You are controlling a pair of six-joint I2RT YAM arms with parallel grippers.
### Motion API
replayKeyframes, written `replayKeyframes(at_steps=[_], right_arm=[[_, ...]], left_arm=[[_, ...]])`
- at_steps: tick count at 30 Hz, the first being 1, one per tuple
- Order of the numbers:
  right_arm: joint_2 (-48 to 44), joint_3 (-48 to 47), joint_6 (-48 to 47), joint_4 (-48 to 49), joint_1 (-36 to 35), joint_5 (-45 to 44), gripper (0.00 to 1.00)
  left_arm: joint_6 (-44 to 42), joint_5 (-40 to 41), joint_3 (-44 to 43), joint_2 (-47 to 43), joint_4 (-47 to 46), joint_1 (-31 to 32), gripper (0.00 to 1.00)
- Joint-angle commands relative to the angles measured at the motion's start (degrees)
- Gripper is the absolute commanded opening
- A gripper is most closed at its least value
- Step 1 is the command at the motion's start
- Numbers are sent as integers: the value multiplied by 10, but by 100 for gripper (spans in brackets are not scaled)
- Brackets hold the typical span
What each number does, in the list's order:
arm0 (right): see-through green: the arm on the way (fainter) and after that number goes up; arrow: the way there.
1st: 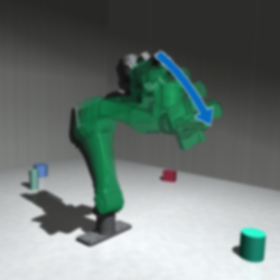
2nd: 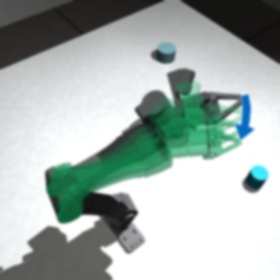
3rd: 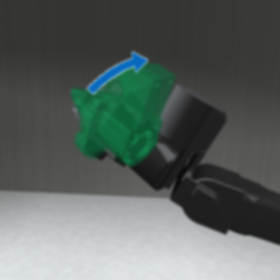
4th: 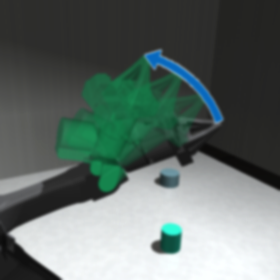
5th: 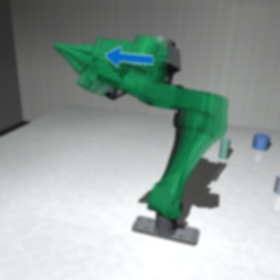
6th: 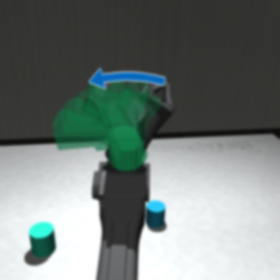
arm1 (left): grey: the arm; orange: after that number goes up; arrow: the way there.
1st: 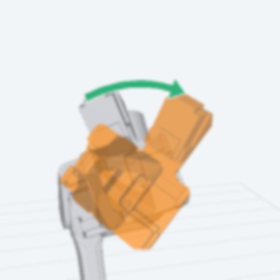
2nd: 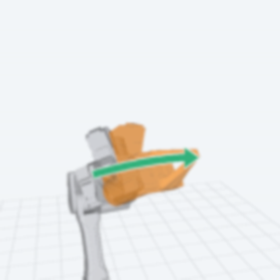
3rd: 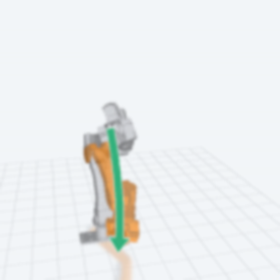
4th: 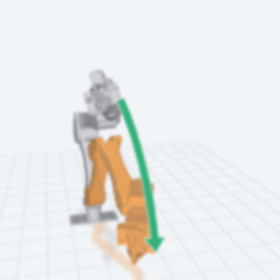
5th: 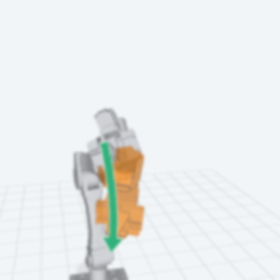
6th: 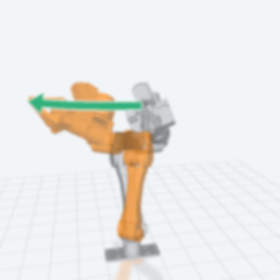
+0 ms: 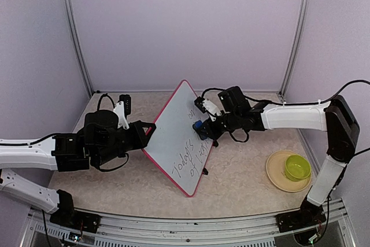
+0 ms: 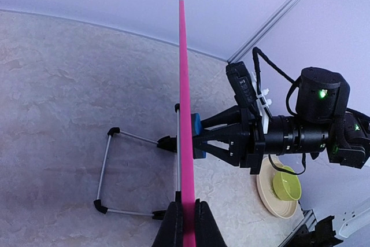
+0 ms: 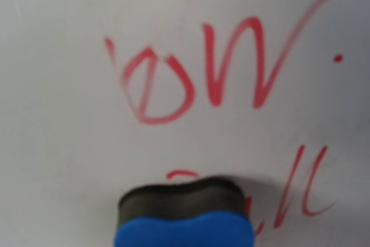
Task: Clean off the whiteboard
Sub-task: Erase the whiteboard at the center of the board.
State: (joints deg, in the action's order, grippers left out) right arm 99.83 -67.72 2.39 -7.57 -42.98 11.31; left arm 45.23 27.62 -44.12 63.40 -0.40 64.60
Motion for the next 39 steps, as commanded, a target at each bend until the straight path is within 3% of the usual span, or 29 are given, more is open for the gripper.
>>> replayKeyframes(at_steps=[1,12,22,27,39], right_arm=[[3,-43,2,-15,-1,13,0],[40,-158,-3,-53,-1,20,0],[10,-11,10,-1,3,5,0],[0,19,16,13,7,8,0],[29,-129,-2,-47,7,9,0]], left_arm=[[-15,-73,-3,9,-12,16,0],[-9,-65,6,-4,-7,16,0],[-13,-65,8,-3,-9,16,0],[-11,-69,9,3,-13,15,0],[-8,-68,6,0,-12,17,0]])
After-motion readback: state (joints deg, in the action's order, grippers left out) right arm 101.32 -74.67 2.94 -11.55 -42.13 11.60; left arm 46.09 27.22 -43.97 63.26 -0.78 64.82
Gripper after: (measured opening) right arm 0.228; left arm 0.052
